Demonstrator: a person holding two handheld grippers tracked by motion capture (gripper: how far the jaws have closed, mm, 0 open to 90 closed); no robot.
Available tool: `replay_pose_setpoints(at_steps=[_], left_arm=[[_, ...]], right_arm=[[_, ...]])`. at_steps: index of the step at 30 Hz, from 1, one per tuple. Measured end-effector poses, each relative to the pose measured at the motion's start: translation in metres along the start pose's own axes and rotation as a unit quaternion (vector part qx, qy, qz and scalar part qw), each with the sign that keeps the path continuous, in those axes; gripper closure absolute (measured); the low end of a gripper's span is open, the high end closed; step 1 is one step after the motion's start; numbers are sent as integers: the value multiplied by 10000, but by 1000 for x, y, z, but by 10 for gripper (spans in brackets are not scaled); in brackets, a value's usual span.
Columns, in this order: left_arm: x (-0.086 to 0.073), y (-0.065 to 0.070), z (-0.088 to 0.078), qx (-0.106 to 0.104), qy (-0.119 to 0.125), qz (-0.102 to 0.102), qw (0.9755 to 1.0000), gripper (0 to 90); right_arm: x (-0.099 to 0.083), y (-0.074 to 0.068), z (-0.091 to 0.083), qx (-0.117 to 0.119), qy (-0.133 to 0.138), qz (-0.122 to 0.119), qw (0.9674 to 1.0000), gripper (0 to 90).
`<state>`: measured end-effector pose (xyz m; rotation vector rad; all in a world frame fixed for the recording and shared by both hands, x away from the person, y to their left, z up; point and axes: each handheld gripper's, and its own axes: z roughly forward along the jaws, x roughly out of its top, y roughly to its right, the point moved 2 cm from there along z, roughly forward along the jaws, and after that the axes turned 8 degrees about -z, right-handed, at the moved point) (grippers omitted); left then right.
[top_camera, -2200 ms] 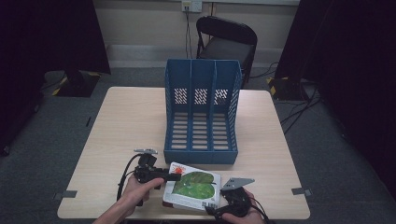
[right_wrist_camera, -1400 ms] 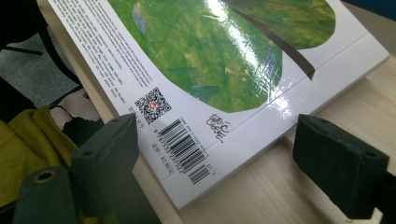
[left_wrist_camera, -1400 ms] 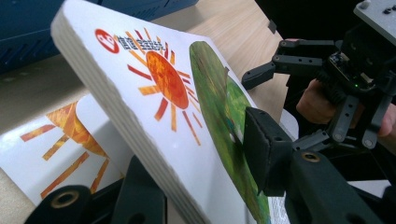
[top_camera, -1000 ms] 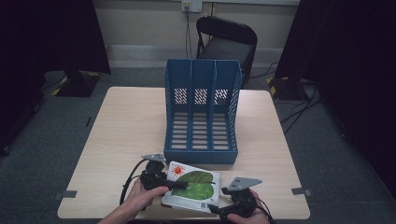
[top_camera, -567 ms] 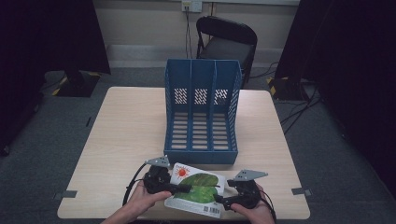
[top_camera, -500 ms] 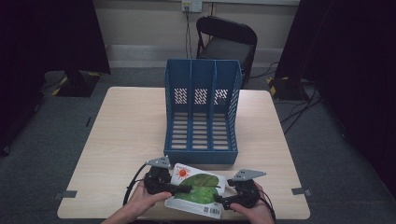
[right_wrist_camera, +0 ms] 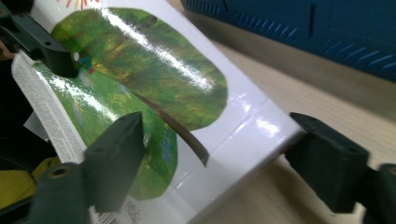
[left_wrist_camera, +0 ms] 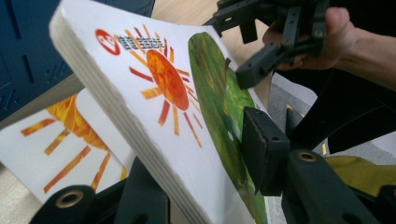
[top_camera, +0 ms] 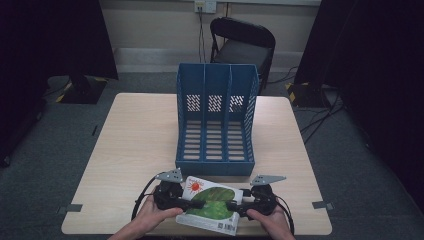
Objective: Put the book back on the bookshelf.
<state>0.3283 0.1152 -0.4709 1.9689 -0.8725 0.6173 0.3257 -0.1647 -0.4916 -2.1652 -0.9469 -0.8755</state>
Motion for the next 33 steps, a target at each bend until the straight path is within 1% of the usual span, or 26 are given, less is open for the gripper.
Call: replay_pose_setpoints(at_steps=[1, 2, 3, 4, 5, 6, 9, 10, 14, 17, 18, 20, 22, 25, 26, 27, 30, 31, 32, 33], left_arm=[[0, 0, 0, 11, 4, 10, 10000, 638], [0, 0, 0, 11, 4, 10, 10000, 638], [0, 1, -1, 11, -1, 26, 10000, 638], [0, 0, -1, -8, 7, 0, 10000, 637], [0, 0, -1, -8, 7, 0, 10000, 637], [0, 0, -2, -16, -10, 7, 10000, 637], [1, 0, -2, -9, -12, 27, 10000, 636], [1, 0, -4, 16, -7, 72, 10000, 634], [1, -1, -6, 113, 10, 157, 9998, 621], [1, -2, -6, 150, 11, 183, 9997, 616], [1, -2, -6, 150, 11, 183, 9997, 612], [1, -3, -6, 184, -1, 250, 9995, 605], [1, -3, -6, 188, 2, 275, 9994, 599], [0, -3, -6, 193, 9, 301, 9994, 598], [0, -3, -6, 194, 3, 323, 9993, 598], [0, -3, -6, 240, 3, 366, 9990, 582], [-1, -4, -6, 261, -7, 354, 9990, 575], [-1, -5, -6, 309, -36, 372, 9988, 557], [-1, -6, -6, 318, -41, 372, 9988, 551], [-1, -6, -6, 318, -41, 372, 9988, 545]], right_arm=[[0, 0, -3, -15, 43, -33, 10000, 271], [0, 0, -3, -15, 43, -33, 10000, 271], [1, -1, -7, -43, 107, -47, 9999, 305], [1, -3, -15, -92, 258, -126, 9995, 364], [1, -3, -15, -92, 258, -126, 9995, 364], [1, -5, -21, -107, 358, -188, 9991, 408], [1, -7, -25, -122, 431, -204, 9988, 435], [1, -9, -30, -119, 529, -218, 9983, 458], [3, -14, -38, -40, 713, -243, 9972, 482], [6, -21, -44, 68, 880, -350, 9955, 485], [6, -21, -44, 68, 880, -350, 9955, 485], [6, -21, -44, 159, 890, -357, 9953, 489], [6, -21, -45, 234, 884, -393, 9950, 493], [7, -22, -45, 218, 860, -378, 9953, 493], [7, -23, -45, 238, 855, -389, 9953, 493], [7, -24, -46, 308, 861, -408, 9950, 493], [7, -24, -46, 373, 872, -402, 9947, 493], [8, -26, -46, 395, 847, -484, 9944, 493], [8, -27, -46, 446, 847, -514, 9941, 493], [8, -27, -46, 446, 847, -514, 9941, 493]])
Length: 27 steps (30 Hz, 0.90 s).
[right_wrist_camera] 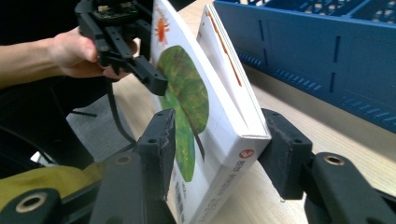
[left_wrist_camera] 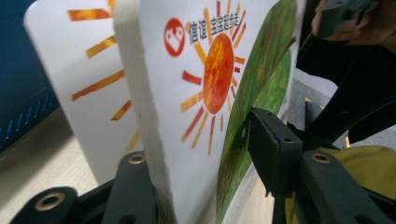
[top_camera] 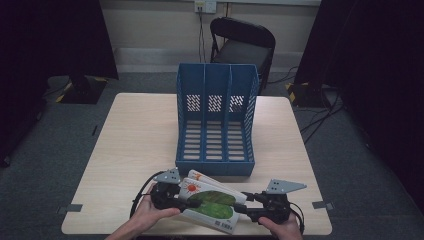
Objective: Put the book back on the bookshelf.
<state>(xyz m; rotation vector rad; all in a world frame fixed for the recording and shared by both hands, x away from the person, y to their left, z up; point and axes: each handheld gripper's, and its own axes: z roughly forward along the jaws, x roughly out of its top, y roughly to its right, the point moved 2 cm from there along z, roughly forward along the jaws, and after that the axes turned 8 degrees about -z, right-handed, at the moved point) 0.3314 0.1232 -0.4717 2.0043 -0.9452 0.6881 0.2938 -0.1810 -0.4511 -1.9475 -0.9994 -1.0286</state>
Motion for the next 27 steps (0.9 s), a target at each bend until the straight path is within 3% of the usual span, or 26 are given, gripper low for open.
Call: replay_pose_setpoints(at_steps=[7, 9, 15, 16, 27], left_arm=[[0, 0, 0, 12, -24, 54, 10000, 526], [0, 0, 0, 14, -32, 91, 10000, 520], [0, 1, 0, 54, -45, 163, 9998, 496], [0, 1, 0, 69, -44, 201, 9998, 492], [3, 1, 5, 164, -65, 241, 9996, 476]], right_arm=[[-1, -7, 11, 177, -190, -142, 9996, 511], [-3, -13, 21, 194, -364, -269, 9988, 530], [-4, -20, 37, 51, -529, -452, 9976, 590], [-4, -22, 40, -85, -581, -548, 9968, 642], [0, -23, 36, -377, -610, -880, 9935, 676]])
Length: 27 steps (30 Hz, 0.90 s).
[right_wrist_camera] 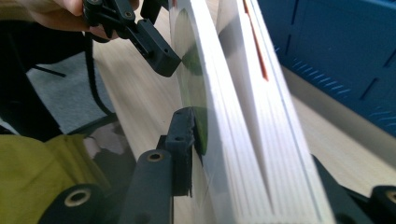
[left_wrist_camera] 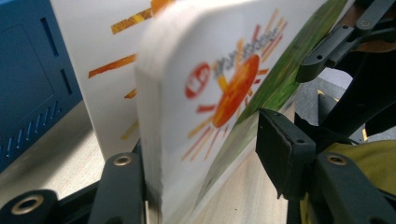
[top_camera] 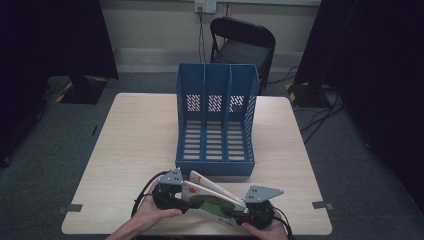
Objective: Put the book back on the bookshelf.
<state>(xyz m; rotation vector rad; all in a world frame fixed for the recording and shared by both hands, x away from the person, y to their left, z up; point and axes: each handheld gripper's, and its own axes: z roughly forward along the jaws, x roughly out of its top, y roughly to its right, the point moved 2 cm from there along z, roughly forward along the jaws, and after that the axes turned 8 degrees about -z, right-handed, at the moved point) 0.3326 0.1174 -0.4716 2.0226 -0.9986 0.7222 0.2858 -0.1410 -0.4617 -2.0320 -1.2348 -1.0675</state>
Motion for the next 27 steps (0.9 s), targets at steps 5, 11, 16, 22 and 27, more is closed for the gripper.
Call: replay_pose_setpoints(at_steps=[5, 11, 16, 22, 27], left_arm=[[2, -4, -8, 43, 200, -116, 9997, 477], [1, -5, -15, 144, 292, -192, 9993, 422], [0, -14, -22, 275, 420, -347, 9981, 413], [0, -22, -24, 430, 491, -501, 9966, 378], [0, -22, -10, 315, 300, -504, 9978, 435]], right_arm=[[1, 2, -2, -8, -28, -72, 10000, 687], [-1, 4, -3, 16, -2, -58, 10000, 710], [-2, 6, -7, -20, 60, 5, 10000, 752], [-3, 7, -10, -123, 48, -61, 9999, 759], [-5, 4, -9, -80, 156, 38, 9998, 750]])
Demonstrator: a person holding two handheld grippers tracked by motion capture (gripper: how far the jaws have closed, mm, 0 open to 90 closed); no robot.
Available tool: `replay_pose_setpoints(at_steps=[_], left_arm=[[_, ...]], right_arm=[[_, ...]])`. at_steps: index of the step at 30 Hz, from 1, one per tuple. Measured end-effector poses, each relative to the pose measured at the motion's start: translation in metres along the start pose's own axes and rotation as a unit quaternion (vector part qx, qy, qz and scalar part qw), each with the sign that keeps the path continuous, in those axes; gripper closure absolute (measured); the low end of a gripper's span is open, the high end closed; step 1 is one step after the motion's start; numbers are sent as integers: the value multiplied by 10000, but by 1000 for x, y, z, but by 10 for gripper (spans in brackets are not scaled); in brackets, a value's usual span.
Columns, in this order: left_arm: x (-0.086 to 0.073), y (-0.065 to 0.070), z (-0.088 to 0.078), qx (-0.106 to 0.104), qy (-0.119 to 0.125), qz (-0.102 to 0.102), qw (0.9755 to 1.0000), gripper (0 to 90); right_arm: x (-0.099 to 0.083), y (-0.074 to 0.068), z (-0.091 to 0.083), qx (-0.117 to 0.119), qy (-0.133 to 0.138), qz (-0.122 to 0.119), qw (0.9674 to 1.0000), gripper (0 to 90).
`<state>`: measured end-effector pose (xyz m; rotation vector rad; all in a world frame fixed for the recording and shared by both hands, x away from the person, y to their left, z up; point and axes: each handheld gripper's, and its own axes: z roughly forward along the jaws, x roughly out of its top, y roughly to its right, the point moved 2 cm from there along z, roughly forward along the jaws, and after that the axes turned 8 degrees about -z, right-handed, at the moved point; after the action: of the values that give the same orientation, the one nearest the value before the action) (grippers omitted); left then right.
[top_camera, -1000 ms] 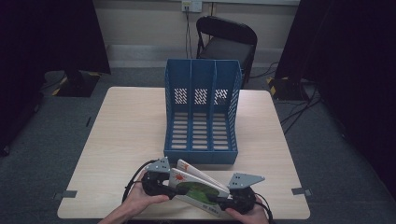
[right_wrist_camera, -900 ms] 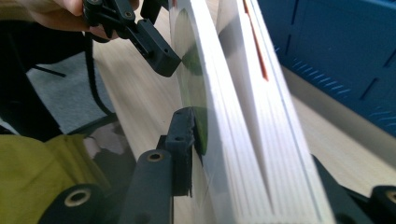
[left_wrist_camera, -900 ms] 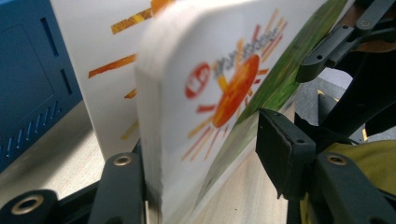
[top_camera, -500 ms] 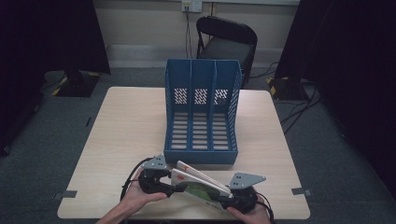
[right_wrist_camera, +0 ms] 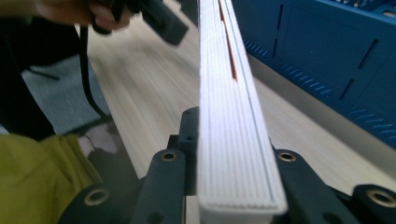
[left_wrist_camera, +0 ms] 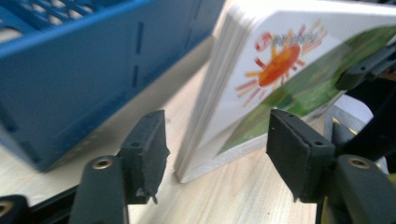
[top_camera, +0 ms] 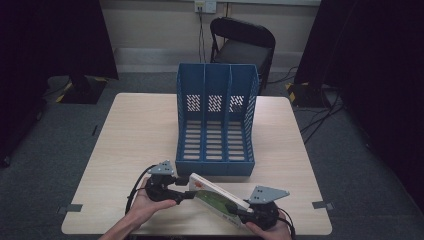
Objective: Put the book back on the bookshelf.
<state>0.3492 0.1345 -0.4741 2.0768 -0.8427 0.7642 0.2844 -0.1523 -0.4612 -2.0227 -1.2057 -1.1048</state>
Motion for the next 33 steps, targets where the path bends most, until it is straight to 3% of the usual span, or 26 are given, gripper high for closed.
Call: replay_pose_setpoints(at_steps=[4, 8, 12, 19, 25, 33], left_arm=[[1, 1, 6, 79, -39, 51, 9999, 470], [0, 0, 5, 60, -20, 45, 10000, 506], [0, 1, 5, 68, -24, 39, 10000, 505], [0, 1, 5, 101, -25, 67, 9999, 509], [0, 1, 6, 154, -13, 31, 9999, 518], [1, 1, 5, 243, -30, -27, 9997, 516]], right_arm=[[-2, -3, 4, -56, 153, 160, 9997, 705], [-3, -8, 13, -54, 214, 112, 9997, 675], [-4, -11, 22, -150, 171, 37, 9997, 673], [-9, -12, 27, -180, 127, 109, 9997, 670], [-10, -11, 27, -357, 99, 76, 9993, 765], [-7, -11, 27, -422, -3, -77, 9991, 768]])
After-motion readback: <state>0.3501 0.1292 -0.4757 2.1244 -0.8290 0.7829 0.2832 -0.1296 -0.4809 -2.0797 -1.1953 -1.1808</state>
